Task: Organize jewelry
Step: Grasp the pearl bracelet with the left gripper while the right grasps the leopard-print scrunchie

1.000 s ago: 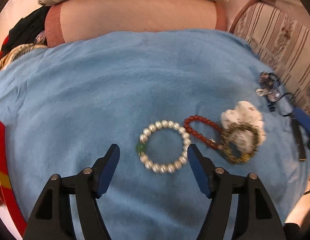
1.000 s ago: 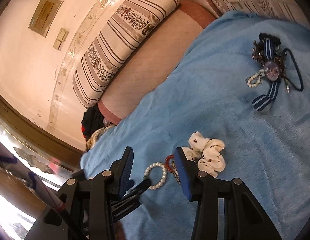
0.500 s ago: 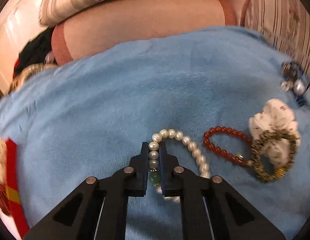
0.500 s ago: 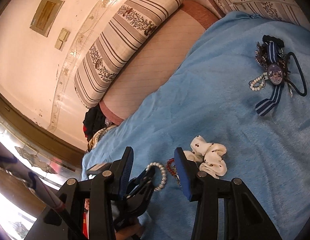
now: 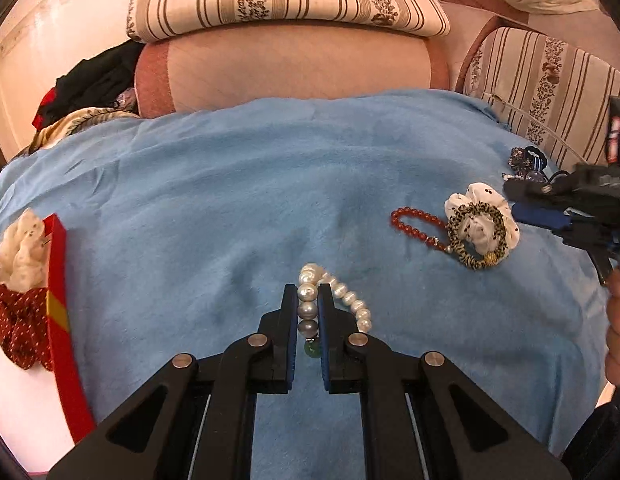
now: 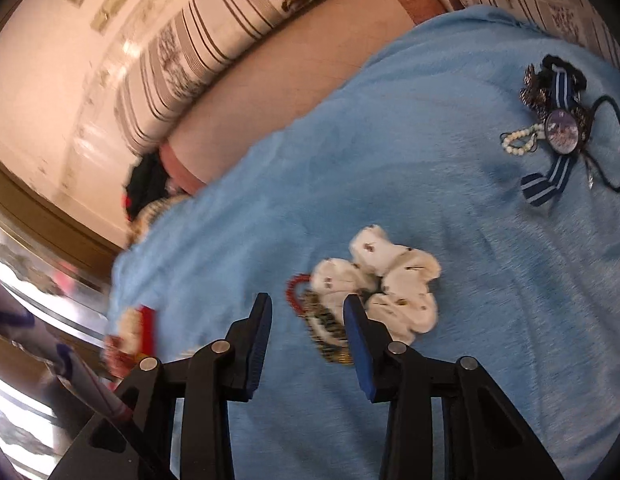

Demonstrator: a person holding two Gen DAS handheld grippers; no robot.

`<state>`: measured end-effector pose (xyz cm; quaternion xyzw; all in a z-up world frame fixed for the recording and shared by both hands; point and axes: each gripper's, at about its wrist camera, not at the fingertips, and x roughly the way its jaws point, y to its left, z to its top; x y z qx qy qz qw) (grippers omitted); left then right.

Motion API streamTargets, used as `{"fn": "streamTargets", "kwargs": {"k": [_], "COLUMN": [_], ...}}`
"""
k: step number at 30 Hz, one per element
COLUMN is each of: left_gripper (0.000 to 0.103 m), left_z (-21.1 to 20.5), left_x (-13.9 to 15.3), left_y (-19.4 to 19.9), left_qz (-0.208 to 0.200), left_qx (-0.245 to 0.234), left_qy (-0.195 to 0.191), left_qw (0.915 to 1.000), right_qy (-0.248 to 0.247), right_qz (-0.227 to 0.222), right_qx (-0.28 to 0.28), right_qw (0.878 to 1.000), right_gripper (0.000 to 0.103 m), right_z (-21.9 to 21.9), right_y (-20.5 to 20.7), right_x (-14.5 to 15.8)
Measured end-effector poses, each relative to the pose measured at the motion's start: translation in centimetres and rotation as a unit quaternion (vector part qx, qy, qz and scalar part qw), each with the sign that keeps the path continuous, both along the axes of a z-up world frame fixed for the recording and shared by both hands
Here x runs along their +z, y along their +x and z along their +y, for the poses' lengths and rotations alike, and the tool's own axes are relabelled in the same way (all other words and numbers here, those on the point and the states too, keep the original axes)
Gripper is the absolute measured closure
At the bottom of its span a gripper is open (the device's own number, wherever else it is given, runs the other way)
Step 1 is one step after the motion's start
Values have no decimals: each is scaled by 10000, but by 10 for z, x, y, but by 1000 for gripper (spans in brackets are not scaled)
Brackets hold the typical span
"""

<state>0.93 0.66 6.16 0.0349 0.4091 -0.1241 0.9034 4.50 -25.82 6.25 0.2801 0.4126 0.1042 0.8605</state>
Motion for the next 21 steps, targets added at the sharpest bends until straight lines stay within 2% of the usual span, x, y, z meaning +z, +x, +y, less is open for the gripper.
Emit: {"fn": "streamTargets", "kwargs": {"k": [2, 3, 4, 5, 7, 9, 11, 14, 17, 21], "left_gripper": [94, 94, 94, 94, 94, 94, 94, 94, 94, 94], "left_z": [6, 9, 12, 14, 19, 23, 27, 30, 32, 34], "left_x": [-5, -9, -12, -14, -18, -20, -21, -20, -19, -14], "left_y": [0, 1, 2, 3, 6, 9, 13, 17, 18, 18], "left_qz": [26, 64, 92, 108, 154, 197, 225, 228, 232, 166], "left_qx": [40, 54, 50, 47, 47, 52, 39, 37, 42, 29], "left_qy": [-83, -125, -168, -206, -329, -426, -521, -631, -714, -792], "left_qw": [10000, 9999, 9998, 9997, 9993, 9989, 9984, 9977, 9972, 9967], "right_qy": [-163, -210, -335, -511, -667, -666, -454, -221, -24, -149], "right_qz": [93, 126, 164, 185, 85, -250, -811, -1212, -1140, -925], "right_qx": [59, 118, 139, 120, 104, 108, 328, 623, 848, 985], "right_qw": [9998, 9996, 9992, 9985, 9977, 9974, 9951, 9904, 9899, 9907], "right_gripper": [65, 76, 91, 94, 95, 95, 95, 95, 95, 95], "right_z": [6, 9, 12, 15, 20, 25, 32, 43, 55, 71], "right_y": [5, 7, 8, 9, 4, -6, -16, -23, -18, -8], "right_x": [-7, -10, -12, -14, -10, 6, 27, 38, 29, 16]}}
